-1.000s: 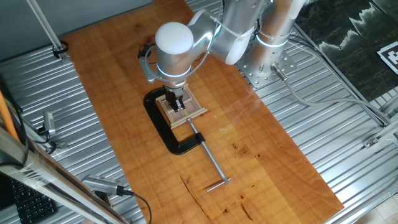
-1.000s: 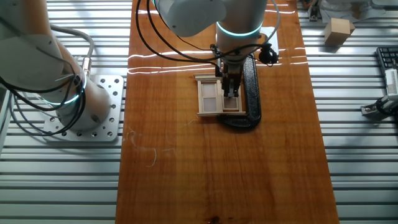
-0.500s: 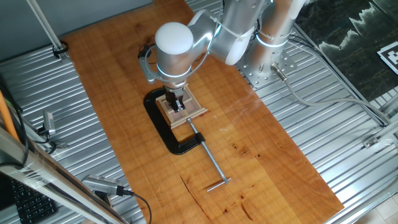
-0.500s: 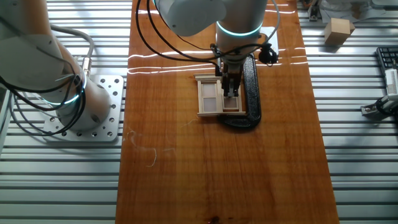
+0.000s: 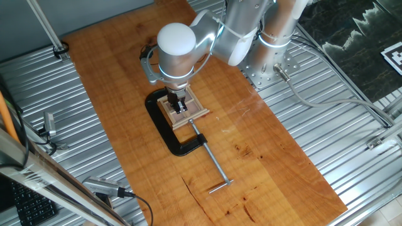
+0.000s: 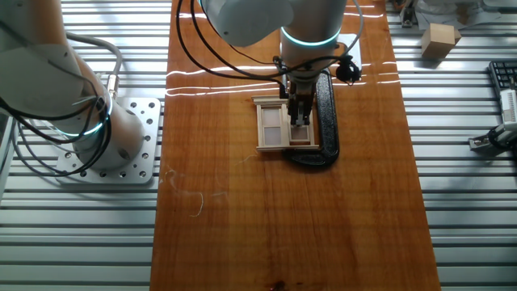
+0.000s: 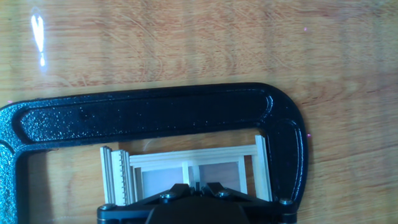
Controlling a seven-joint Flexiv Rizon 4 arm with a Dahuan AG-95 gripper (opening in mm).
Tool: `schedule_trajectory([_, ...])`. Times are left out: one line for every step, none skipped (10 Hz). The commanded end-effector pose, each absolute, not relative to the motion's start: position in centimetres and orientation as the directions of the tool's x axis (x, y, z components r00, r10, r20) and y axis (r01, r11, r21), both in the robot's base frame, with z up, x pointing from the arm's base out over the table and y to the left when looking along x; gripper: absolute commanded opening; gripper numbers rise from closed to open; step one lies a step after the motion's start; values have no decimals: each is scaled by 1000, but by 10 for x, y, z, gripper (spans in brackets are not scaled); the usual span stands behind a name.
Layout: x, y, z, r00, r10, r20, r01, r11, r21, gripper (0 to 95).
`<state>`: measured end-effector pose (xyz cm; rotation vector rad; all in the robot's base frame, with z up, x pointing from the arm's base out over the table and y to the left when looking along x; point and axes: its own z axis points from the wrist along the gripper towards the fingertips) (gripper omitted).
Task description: Open a sliding window
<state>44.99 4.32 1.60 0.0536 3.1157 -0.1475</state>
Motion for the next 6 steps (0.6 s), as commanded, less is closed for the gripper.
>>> schedule_trajectory([450,45,14,-999,32,-24,34,995,-91,0])
schedule_trajectory([450,45,14,-999,33,-23,35,995,-91,0])
schedule_trajectory([450,46,14,-999,33,-23,35,995,-91,0])
schedule_trajectory([450,46,14,-999,33,-23,35,995,-92,0])
schedule_trajectory([449,47,14,-999,32,-23,34,995,-92,0])
schedule_trajectory([449,48,14,-999,33,-24,35,995,-91,0])
